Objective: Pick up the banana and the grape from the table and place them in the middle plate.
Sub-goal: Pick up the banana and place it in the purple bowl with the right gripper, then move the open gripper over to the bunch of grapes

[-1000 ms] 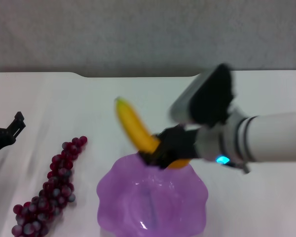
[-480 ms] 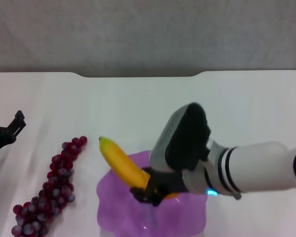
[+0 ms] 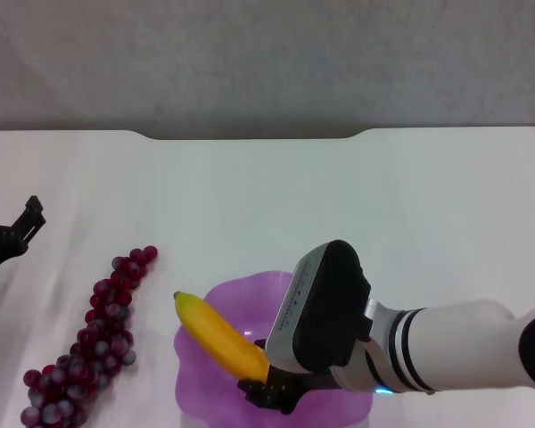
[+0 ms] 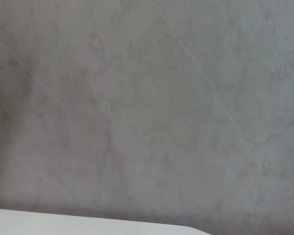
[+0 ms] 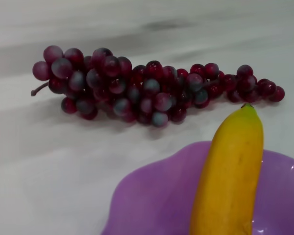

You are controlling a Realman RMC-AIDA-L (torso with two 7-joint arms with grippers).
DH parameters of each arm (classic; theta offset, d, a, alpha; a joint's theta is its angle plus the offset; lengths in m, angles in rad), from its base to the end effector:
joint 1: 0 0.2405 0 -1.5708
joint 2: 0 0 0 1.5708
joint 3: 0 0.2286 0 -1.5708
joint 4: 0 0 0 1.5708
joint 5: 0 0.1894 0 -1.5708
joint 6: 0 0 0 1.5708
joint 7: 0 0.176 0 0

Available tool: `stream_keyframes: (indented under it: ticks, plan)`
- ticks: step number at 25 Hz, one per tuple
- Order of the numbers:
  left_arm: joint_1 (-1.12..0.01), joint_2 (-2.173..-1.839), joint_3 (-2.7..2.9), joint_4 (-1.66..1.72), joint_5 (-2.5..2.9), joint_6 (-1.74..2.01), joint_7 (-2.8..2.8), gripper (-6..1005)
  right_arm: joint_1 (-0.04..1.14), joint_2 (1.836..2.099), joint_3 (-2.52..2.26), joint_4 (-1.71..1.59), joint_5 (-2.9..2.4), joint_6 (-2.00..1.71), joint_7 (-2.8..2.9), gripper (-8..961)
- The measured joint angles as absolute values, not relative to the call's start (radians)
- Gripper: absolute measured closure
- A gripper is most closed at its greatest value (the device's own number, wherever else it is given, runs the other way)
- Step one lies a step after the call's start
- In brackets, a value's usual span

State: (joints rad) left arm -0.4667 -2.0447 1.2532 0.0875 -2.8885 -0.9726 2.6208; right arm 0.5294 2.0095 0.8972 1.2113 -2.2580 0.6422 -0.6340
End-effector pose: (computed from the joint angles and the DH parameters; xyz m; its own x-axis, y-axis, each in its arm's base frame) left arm -0.3314 0.3557 0.0258 0.5791 0.1491 0.8015 0.8148 -0.0732 -0.5751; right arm 0.1426 0.2832 -0.1516 0.9769 -0.2025 0.0677 -0.1715 -0.9330 -0.3165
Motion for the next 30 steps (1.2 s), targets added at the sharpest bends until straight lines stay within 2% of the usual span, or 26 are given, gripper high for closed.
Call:
stream_keyframes:
  ticks: [12,19,23,30]
  plan:
    - [-0.468,-2.045,1.253,0.086,-2.889,-0.971,2.621,163,0.521,2.008,0.893,1.177,-2.258,0.558,-0.678,446]
    - [-0.465,-2.045,1.253,0.086,-2.888,-0.971,2.62,163,0.505,2.006,0.924,1.219,-2.264,0.543,-0.678,198]
    - [-0.462,-2.045,1.253,0.085,-2.889,-0.971,2.621,162,0.398,2.002,1.01,1.293,-2.34,0.444,-0.69,63]
    - [-0.459,-2.045,1.253,0.081,-2.888,-0.971,2.621,162,0.17,2.004,1.04,1.326,-2.383,0.016,-0.83,69]
